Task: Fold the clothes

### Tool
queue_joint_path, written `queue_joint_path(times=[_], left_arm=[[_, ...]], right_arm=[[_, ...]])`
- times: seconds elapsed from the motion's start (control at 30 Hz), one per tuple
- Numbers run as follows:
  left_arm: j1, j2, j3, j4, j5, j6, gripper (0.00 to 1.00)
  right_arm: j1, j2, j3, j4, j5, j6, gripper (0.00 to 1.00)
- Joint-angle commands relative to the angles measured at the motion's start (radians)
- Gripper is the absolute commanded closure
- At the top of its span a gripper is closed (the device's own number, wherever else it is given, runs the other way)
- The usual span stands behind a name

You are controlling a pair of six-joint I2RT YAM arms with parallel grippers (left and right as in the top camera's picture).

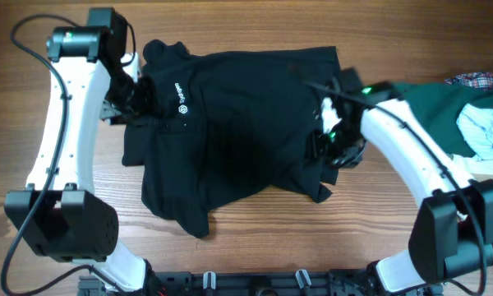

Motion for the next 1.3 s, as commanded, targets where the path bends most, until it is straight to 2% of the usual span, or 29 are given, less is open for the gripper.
queue_joint_path(times=[0.0, 0.13, 0.27, 0.4, 0.53, 0.67, 0.8, 1.1, 1.27], left_arm=[[-0.034, -0.044, -0.053, -0.016, 0.043, -0.007, 0.5], [-0.08, -0.19, -0.055, -0.1, 0.036, -0.05, 0.42], [-0.114, -0.367, -0.106, -0.116, -0.059, -0.153, 0.34], [-0.117, -0.545, -0.269, -0.024, -0.083, -0.21, 0.25], [-0.117, -0.669, -0.517, 0.143, -0.077, -0.237, 0.13], [-0.117, -0.658, -0.741, 0.296, -0.019, -0.247, 0.14], [-0.117, -0.587, -0.859, 0.421, 0.037, -0.246, 0.13], [-0.117, -0.4, -0.879, 0.439, 0.094, -0.231, 0.13], [-0.117, -0.358, -0.88, 0.445, 0.094, -0.225, 0.13]], right_arm=[[0.055, -0.011, -0.074, 0.064, -0.019, 0.038, 0.42], [0.114, -0.067, -0.091, 0.086, -0.017, 0.011, 0.38], [0.145, -0.15, -0.094, 0.075, 0.035, 0.026, 0.33], [0.147, -0.207, -0.146, 0.098, 0.072, 0.136, 0.3], [0.146, -0.211, -0.25, 0.209, 0.082, 0.2, 0.3], [0.146, -0.211, -0.306, 0.284, 0.087, 0.21, 0.29], [0.146, -0.208, -0.307, 0.312, 0.115, 0.225, 0.29], [0.146, -0.208, -0.31, 0.285, 0.119, 0.224, 0.28], [0.146, -0.208, -0.356, 0.312, 0.121, 0.243, 0.27]])
